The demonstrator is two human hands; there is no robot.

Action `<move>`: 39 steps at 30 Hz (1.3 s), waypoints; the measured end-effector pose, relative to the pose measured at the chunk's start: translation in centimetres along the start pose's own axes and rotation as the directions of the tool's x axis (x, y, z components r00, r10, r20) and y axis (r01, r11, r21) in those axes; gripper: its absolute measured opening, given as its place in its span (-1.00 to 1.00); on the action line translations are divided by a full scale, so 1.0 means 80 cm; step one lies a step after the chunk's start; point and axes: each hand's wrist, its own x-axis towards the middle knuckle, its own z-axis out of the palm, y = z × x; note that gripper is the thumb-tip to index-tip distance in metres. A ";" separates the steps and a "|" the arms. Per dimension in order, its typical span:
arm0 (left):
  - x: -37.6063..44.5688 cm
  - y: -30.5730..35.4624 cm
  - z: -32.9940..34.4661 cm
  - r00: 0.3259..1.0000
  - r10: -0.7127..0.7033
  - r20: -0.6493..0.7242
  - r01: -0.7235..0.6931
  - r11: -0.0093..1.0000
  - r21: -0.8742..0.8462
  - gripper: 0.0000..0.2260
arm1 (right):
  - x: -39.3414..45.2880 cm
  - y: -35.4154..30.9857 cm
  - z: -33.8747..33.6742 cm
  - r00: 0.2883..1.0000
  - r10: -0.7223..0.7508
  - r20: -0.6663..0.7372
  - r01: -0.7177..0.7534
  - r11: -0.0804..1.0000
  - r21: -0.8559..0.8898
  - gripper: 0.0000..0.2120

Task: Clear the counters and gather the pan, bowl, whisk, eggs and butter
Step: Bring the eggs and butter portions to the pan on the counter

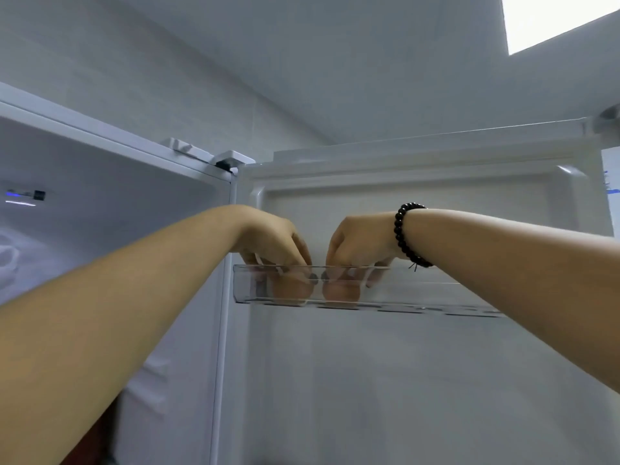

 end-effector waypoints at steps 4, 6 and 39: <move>0.003 -0.001 -0.008 0.989 -0.021 0.148 0.024 1.000 -0.013 -0.63 | 0.005 0.006 -0.006 0.988 0.082 0.134 -0.090 0.995 0.049 -0.63; 0.002 0.000 -0.011 0.976 -0.031 0.215 0.033 0.999 -0.005 -0.51 | 0.007 0.008 -0.007 0.978 0.098 0.185 -0.108 0.993 0.048 -0.60; -0.044 0.198 0.079 0.707 0.195 -0.679 -0.648 0.563 -0.513 -0.49 | -0.226 0.183 -0.104 0.558 -0.210 -0.802 0.083 0.977 -0.198 -0.77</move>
